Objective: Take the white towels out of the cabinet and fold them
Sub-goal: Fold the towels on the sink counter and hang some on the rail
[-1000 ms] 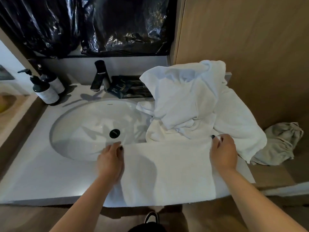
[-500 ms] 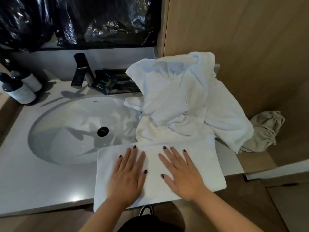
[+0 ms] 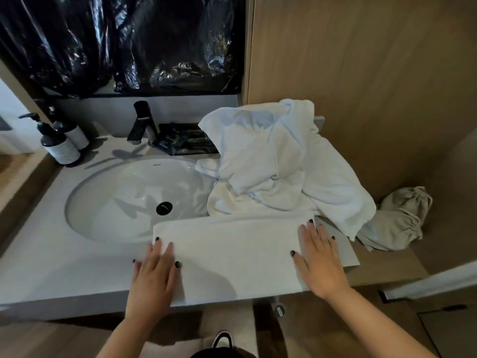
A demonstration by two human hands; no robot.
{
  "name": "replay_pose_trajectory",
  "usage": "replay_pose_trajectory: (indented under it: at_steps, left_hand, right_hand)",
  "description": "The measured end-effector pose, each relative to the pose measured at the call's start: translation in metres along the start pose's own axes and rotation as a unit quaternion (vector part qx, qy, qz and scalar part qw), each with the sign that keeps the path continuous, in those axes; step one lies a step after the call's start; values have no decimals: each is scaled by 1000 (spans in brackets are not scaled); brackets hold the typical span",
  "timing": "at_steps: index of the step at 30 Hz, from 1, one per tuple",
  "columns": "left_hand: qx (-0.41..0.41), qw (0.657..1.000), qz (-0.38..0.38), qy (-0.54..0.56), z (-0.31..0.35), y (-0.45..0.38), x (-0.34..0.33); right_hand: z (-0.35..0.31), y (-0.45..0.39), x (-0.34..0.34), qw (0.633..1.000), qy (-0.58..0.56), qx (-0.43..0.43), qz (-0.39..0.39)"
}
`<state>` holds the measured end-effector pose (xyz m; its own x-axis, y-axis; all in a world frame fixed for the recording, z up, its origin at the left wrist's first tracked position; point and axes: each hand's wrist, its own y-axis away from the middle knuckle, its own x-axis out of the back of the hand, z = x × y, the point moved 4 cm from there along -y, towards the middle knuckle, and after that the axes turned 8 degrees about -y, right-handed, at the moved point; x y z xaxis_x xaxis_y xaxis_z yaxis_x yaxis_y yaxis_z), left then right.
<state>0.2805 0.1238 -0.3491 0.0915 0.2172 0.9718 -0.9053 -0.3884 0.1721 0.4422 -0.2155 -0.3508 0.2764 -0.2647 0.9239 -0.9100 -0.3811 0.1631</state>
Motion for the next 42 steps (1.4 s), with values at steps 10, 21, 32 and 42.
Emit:
replay_pose_trajectory:
  at_steps: [10, 21, 32, 42]
  left_hand:
    - [442, 740, 136, 489, 17, 99, -13]
    - [387, 458, -92, 795, 67, 68, -26]
    - [306, 494, -113, 806, 37, 80, -14]
    - [385, 519, -45, 762, -36, 96, -28]
  right_hand:
    - [-91, 97, -30, 930, -348, 71, 94]
    - [-149, 105, -92, 480, -751, -388, -234]
    - [-196, 93, -107, 320, -895, -309, -42]
    - [-125, 110, -110, 340, -837, -391, 177]
